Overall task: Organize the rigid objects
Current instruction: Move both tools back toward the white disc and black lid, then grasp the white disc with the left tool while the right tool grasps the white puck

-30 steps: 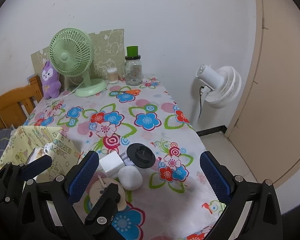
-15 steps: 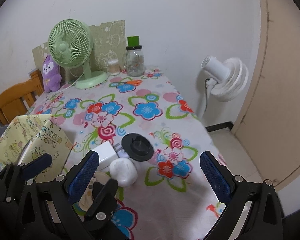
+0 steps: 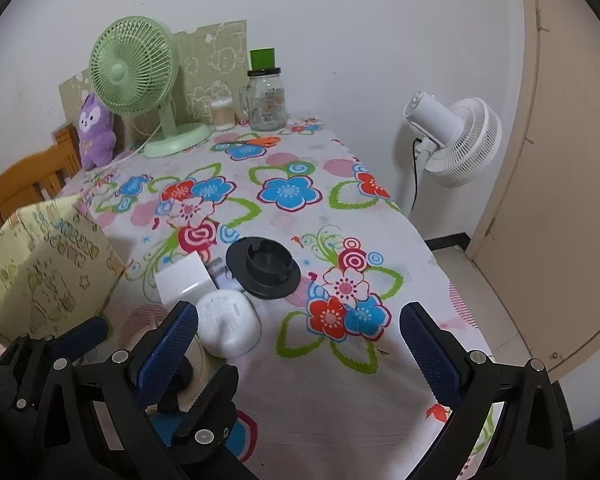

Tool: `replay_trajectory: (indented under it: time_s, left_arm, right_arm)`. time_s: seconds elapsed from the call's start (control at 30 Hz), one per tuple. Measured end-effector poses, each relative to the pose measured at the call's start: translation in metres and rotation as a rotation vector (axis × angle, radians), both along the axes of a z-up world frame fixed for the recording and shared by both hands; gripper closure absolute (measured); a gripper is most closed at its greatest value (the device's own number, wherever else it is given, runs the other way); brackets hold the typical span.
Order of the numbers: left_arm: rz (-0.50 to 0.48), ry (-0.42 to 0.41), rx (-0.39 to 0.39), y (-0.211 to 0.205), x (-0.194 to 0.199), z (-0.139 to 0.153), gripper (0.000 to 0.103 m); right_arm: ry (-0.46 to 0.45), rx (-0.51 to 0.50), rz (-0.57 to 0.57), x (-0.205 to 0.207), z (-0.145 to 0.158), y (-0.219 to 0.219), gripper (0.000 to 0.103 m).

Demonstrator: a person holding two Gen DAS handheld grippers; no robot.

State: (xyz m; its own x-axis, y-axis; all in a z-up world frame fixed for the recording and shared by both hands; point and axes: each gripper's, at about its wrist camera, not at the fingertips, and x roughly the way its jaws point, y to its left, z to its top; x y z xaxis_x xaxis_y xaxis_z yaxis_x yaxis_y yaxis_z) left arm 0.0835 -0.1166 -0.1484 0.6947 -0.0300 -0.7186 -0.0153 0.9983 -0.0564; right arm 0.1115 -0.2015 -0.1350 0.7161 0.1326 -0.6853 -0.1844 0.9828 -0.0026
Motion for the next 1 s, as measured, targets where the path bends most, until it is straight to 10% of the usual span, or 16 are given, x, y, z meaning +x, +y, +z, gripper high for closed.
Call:
replay_trajectory:
  time_s: [1.0]
  left_arm:
    - [-0.018, 0.061, 0.048, 0.009, 0.006, -0.030, 0.002]
  right_arm:
    - [0.006, -0.053, 0.160, 0.013, -0.036, 0.024, 0.001]
